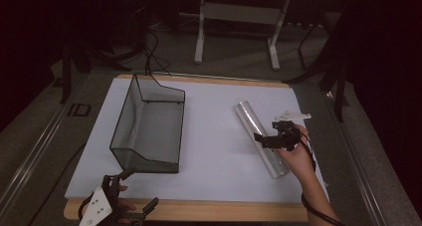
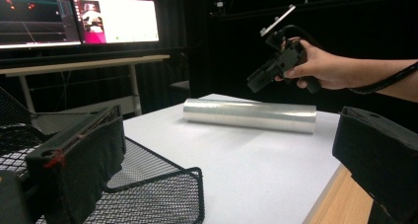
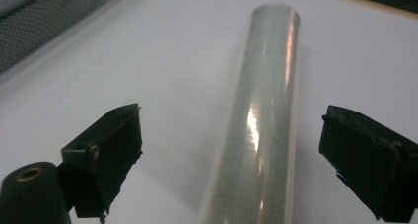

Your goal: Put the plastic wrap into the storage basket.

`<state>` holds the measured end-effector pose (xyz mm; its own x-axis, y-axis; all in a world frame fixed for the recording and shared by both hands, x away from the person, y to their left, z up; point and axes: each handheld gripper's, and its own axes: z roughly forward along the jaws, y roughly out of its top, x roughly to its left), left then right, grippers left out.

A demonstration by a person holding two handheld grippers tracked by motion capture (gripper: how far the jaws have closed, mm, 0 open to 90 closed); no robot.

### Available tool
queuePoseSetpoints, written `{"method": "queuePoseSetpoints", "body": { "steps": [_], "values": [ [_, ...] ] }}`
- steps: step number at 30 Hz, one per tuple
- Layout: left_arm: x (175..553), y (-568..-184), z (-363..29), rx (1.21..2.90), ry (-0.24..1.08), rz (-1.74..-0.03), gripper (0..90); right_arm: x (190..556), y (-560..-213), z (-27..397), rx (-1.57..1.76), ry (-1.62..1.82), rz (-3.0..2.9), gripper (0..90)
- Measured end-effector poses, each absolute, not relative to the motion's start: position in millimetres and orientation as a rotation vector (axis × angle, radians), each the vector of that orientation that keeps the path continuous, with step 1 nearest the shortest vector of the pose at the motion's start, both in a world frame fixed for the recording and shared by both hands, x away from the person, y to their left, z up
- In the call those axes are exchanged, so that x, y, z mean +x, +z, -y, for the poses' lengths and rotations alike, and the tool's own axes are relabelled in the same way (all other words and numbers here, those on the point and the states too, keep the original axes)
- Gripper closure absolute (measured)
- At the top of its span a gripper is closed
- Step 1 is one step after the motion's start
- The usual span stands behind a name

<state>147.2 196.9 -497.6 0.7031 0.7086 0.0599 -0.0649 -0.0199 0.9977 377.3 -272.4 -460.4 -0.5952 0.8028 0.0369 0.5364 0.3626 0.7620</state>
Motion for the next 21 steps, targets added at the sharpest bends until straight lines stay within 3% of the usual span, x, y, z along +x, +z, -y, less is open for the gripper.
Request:
{"method": "queuePoseSetpoints", "body": {
  "steps": [13, 21],
  "values": [
    [148.2, -498.3, -195.7, 1.485, 0.661, -0.554, 0.1, 394.9, -488.2, 273.0, 1.277, 0.973, -2.384, 9.1],
    [148.8, -498.6, -195.9, 1.488, 0.662, -0.553, 0.1, 406.5, -498.4, 271.5, 1.328, 0.883, -2.411, 13.8]
  ]
}}
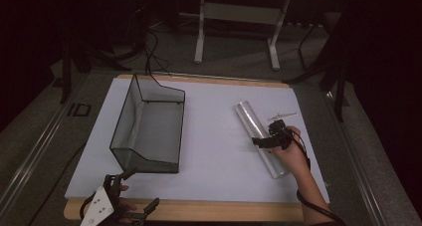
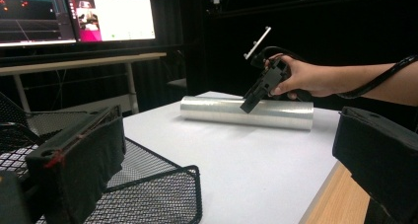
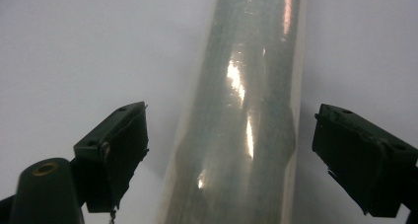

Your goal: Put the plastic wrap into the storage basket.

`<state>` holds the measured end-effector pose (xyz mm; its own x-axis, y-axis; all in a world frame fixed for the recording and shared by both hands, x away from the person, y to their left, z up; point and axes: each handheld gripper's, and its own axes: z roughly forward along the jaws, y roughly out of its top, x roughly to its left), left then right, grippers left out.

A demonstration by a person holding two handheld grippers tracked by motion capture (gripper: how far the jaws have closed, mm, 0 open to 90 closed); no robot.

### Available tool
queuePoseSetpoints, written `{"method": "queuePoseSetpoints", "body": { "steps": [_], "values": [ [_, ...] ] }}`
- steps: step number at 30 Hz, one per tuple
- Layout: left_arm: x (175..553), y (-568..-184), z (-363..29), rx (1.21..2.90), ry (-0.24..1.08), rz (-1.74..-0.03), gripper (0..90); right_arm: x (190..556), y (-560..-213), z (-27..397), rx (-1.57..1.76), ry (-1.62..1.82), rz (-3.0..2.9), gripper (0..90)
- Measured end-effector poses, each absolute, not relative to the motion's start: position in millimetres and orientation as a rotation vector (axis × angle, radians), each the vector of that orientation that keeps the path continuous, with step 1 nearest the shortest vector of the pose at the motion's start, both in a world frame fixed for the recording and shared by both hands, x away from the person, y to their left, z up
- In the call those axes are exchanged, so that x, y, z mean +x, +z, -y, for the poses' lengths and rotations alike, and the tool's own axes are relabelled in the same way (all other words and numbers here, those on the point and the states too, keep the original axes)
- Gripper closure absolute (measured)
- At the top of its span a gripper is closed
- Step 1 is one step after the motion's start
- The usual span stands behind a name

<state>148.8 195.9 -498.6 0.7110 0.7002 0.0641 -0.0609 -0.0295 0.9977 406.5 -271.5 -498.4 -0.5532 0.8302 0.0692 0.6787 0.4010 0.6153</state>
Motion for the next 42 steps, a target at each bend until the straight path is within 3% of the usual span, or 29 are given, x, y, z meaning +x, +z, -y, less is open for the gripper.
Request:
{"method": "queuePoseSetpoints", "body": {
  "steps": [5, 12, 16, 25, 26, 29, 42],
  "values": [
    [148.5, -498.5, -195.8, 1.487, 0.661, -0.55, 0.1, 410.7, -500.5, 267.7, 1.349, 0.807, -2.438, 21.0],
    [148.8, -498.8, -194.7, 1.49, 0.656, -0.545, 0.1, 417.6, -508.2, 263.9, 1.392, 0.687, -2.492, 17.2],
    [148.9, -498.9, -194.4, 1.495, 0.656, -0.542, 0.1, 420.2, -512.4, 260.9, 1.41, 0.634, -2.545, 10.3],
    [148.9, -499.4, -193.6, 1.503, 0.657, -0.539, 0.1, 421.3, -516.0, 254.5, 1.391, 0.578, -2.61, 10.3],
    [149.1, -499.6, -193.1, 1.507, 0.657, -0.538, 0.1, 421.3, -516.1, 254.0, 1.391, 0.571, -2.612, 10.8],
    [149.8, -500.1, -192.3, 1.513, 0.66, -0.539, 0.1, 419.2, -512.4, 248.6, 1.431, 0.494, -2.565, 29.1],
    [151.2, -500.5, -192.7, 1.512, 0.666, -0.55, 0.1, 412.4, -497.6, 241.7, 1.527, 0.466, -2.453, 31.1]
  ]
}}
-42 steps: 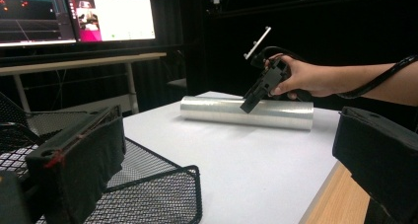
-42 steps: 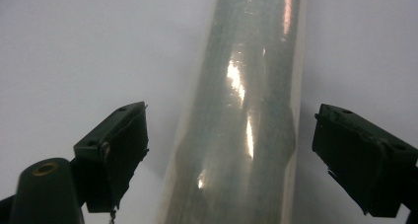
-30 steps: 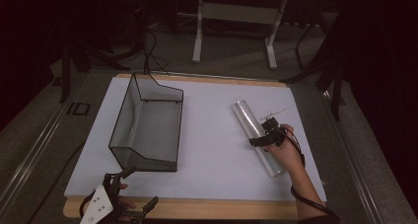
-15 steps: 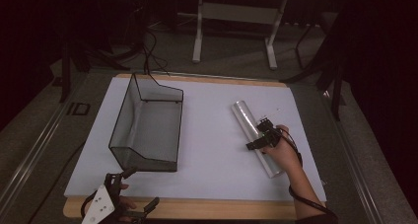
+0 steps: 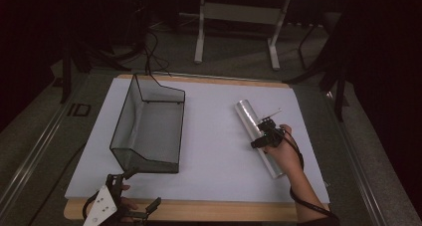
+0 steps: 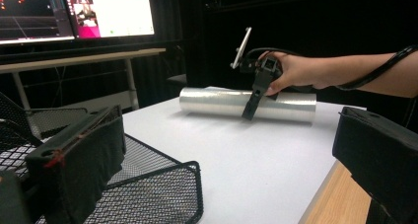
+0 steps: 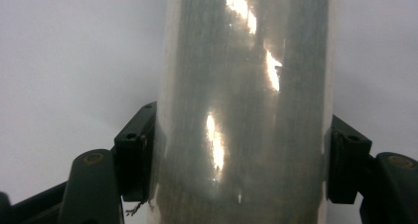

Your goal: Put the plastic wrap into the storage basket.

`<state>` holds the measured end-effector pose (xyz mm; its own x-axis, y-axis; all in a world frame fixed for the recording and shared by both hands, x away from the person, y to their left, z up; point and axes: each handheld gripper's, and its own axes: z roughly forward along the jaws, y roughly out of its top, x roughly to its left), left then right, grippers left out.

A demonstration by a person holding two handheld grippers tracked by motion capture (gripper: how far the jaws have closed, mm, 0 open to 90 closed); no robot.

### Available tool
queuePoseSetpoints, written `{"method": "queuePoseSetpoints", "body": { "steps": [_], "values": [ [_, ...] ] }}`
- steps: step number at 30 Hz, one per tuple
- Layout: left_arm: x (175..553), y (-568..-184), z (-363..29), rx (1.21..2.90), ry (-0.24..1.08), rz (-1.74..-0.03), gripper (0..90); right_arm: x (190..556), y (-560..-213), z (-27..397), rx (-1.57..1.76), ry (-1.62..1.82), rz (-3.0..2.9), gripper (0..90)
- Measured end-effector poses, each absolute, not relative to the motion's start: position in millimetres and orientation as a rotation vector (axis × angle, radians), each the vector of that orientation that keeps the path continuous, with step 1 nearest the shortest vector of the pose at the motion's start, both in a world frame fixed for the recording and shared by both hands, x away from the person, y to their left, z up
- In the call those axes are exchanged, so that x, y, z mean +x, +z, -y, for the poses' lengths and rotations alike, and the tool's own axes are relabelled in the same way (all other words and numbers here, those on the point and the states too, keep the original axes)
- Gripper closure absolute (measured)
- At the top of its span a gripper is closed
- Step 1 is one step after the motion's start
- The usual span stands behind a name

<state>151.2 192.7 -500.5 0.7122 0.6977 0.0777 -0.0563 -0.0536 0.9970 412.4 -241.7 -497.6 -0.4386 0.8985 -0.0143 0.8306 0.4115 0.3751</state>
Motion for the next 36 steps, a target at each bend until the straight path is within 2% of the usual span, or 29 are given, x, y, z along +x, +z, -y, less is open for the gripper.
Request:
{"method": "queuePoseSetpoints", "body": {
  "steps": [10, 20, 36],
  "values": [
    [151.1, -500.1, -192.3, 1.511, 0.67, -0.545, 0.1, 400.1, -464.2, 244.6, 1.642, 0.595, -2.358, 31.3],
    [153.2, -500.9, -190.1, 1.517, 0.666, -0.54, 0.1, 386.7, -439.3, 236.0, 1.61, 0.588, -2.314, 31.5],
    [154.7, -501.1, -188.1, 1.519, 0.676, -0.54, 0.1, 372.9, -395.6, 190.4, 1.551, 0.672, -2.315, 31.7]
  ]
}}
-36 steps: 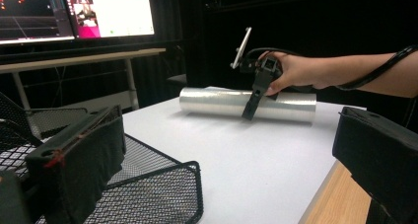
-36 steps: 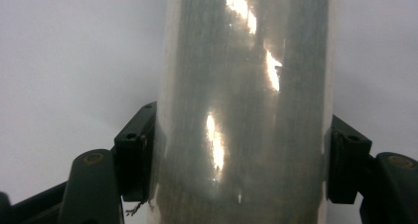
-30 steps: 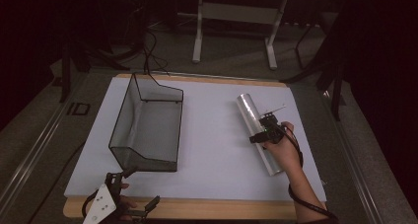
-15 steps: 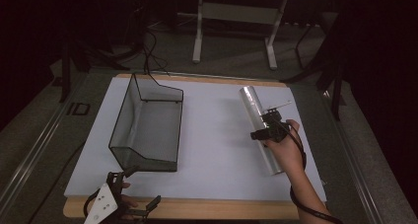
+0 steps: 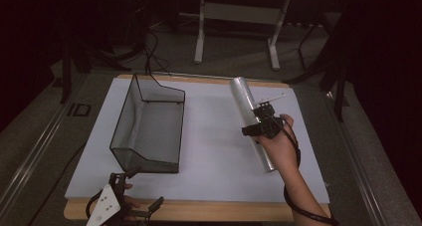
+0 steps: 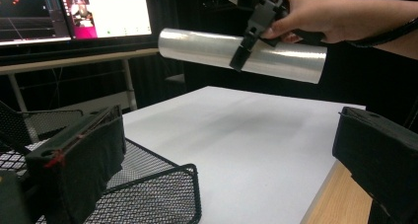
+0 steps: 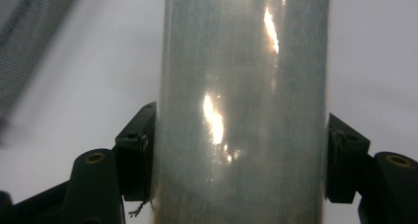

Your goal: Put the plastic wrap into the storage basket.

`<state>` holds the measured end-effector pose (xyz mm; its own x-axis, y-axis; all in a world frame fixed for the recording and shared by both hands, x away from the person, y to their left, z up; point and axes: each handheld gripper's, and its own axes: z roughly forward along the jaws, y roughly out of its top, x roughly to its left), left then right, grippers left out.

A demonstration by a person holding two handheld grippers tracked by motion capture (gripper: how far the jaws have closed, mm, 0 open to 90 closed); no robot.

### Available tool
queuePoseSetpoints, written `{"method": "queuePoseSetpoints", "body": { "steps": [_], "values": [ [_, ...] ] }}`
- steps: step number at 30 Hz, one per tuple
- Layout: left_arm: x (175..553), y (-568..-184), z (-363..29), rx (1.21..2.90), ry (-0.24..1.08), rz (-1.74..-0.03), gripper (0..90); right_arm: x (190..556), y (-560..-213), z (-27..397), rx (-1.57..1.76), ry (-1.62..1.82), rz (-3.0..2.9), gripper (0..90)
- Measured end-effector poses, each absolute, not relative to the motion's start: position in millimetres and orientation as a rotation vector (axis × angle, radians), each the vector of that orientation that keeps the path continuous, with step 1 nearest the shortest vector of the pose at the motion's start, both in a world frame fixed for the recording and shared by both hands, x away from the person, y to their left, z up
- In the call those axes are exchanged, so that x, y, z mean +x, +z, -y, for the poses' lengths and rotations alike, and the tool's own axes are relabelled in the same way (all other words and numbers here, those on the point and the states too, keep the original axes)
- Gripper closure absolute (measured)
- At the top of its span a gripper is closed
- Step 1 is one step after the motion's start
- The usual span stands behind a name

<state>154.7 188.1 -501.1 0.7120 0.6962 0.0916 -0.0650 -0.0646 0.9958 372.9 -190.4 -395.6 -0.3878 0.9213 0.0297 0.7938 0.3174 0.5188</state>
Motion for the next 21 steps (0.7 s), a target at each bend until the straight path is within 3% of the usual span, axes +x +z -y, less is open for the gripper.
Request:
{"method": "queuePoseSetpoints", "body": {
  "steps": [21],
  "values": [
    [155.6, -500.6, -188.7, 1.52, 0.68, -0.533, 0.1, 367.8, -345.1, 88.6, 1.42, 0.818, -2.32, 31.8]
  ]
}}
